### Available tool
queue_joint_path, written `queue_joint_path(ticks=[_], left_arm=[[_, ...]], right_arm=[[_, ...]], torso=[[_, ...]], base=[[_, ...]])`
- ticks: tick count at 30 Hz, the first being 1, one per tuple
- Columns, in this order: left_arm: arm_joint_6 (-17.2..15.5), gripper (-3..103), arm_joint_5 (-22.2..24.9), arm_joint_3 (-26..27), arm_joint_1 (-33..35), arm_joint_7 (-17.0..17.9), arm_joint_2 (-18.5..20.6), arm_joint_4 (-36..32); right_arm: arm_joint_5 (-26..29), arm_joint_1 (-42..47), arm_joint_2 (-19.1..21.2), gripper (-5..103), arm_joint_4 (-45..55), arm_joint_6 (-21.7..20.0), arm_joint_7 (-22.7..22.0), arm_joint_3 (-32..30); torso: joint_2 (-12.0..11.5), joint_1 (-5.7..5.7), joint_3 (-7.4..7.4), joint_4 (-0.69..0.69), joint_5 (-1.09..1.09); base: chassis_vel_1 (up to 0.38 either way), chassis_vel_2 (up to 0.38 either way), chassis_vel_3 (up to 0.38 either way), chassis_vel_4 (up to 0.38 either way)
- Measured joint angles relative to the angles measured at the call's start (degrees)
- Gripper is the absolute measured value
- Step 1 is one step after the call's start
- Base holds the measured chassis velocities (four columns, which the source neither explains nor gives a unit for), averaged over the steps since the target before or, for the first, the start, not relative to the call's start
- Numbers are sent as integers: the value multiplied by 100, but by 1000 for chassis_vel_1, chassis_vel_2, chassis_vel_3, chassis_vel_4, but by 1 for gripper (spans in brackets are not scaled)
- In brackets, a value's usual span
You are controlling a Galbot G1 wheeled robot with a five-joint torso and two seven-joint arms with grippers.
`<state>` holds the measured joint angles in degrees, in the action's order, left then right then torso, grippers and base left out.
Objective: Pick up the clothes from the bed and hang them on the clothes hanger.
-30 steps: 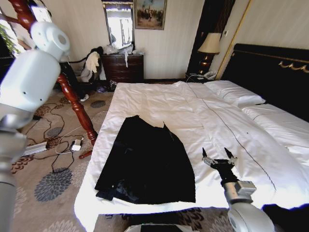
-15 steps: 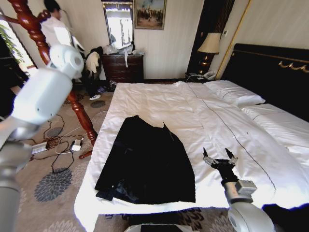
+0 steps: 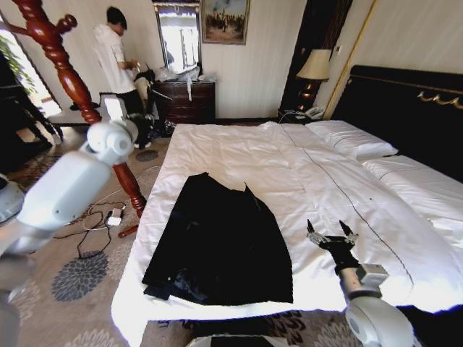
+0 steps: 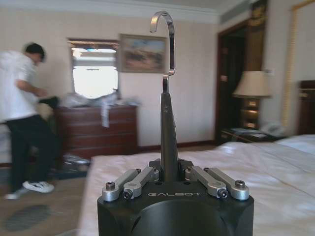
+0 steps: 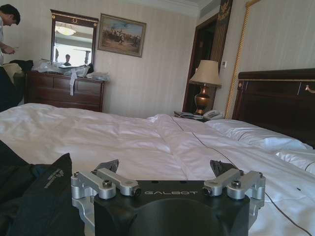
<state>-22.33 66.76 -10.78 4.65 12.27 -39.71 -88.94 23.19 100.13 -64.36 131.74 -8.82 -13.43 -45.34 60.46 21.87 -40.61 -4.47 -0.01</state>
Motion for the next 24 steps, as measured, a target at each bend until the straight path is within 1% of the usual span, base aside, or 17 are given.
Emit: queue_joint_path(ticks=[1, 2, 4, 5, 6, 10, 12, 13, 15, 16, 17, 18, 20, 21, 22, 23, 24], left_arm=[[34, 16, 1, 5, 44, -81, 14, -8], [188, 16, 14, 23, 316, -632, 128, -90], [390, 16, 1, -26, 513, -1035, 189, -115], [478, 16, -9, -54, 584, -1183, 197, -115], [478, 16, -9, -54, 584, -1183, 197, -115], [852, 16, 19, -263, 770, -1775, 154, -8], [895, 16, 35, -293, 779, -1861, 145, 6], [982, 16, 129, -398, 795, -2112, 142, 20], [1006, 16, 265, -559, 814, -2436, 179, 24], [1015, 16, 290, -616, 820, -2541, 199, 31], [1015, 16, 290, -616, 820, -2541, 199, 31], [1056, 16, 316, -822, 824, -2847, 273, 86], [1142, 16, 283, -1085, 804, -3281, 360, 232], [1182, 16, 263, -1163, 791, -3420, 380, 286], [1182, 16, 263, -1163, 791, -3420, 380, 286], [1282, 16, 218, -1362, 741, -3802, 395, 474], [1331, 16, 215, -1437, 717, -3956, 381, 567]], right_arm=[[13, -7, 13, 100, -9, -4, -5, -4], [105, -50, 91, 100, -61, -24, -30, -25], [153, -92, 135, 100, -110, -35, -47, -33], [171, -113, 147, 100, -131, -41, -53, -33], [171, -113, 147, 100, -131, -41, -53, -33], [221, -153, 176, 100, -211, -66, -75, -30], [224, -154, 178, 100, -222, -67, -78, -33], [250, -163, 188, 100, -249, -73, -93, -52], [310, -194, 222, 100, -274, -92, -114, -87], [329, -210, 239, 100, -283, -99, -120, -96], [329, -210, 239, 100, -283, -99, -120, -96], [365, -255, 269, 100, -317, -109, -131, -112], [393, -299, 298, 100, -366, -117, -145, -122], [397, -312, 309, 100, -384, -118, -147, -124], [397, -312, 309, 100, -384, -118, -147, -124], [408, -336, 342, 100, -438, -120, -151, -128], [411, -340, 354, 100, -454, -120, -152, -131]], torso=[[0, 0, 0, 0, 0], [0, 0, 0, 0, 1], [0, 0, 0, 3, 0], [0, 0, 0, 2, 1], [0, 0, 0, 2, 1], [0, 0, 0, 0, 1], [0, 0, 0, 0, 0], [0, 0, 0, -1, 2], [0, 0, 0, -1, 1], [0, 0, 0, -1, 1], [0, 0, 0, -1, 1], [0, 0, 0, -1, 1], [0, 0, 0, 2, 0], [0, 0, 0, 3, 0], [0, 0, 0, 3, 0], [0, 0, 0, 4, 0], [0, 0, 0, 3, 0]], base=[[0, 0, 0, 0], [0, 0, 0, 0], [0, 0, 0, 0], [0, 0, 0, 0], [0, 0, 0, 0], [0, 0, 0, 0], [0, 0, 0, 0], [0, 0, 0, 0], [0, 0, 0, 0], [0, 0, 0, 0], [0, 0, 0, 0], [0, 0, 0, 0], [0, 0, 0, 0], [0, 0, 0, 0], [0, 0, 0, 0], [0, 0, 0, 0], [0, 0, 0, 0]])
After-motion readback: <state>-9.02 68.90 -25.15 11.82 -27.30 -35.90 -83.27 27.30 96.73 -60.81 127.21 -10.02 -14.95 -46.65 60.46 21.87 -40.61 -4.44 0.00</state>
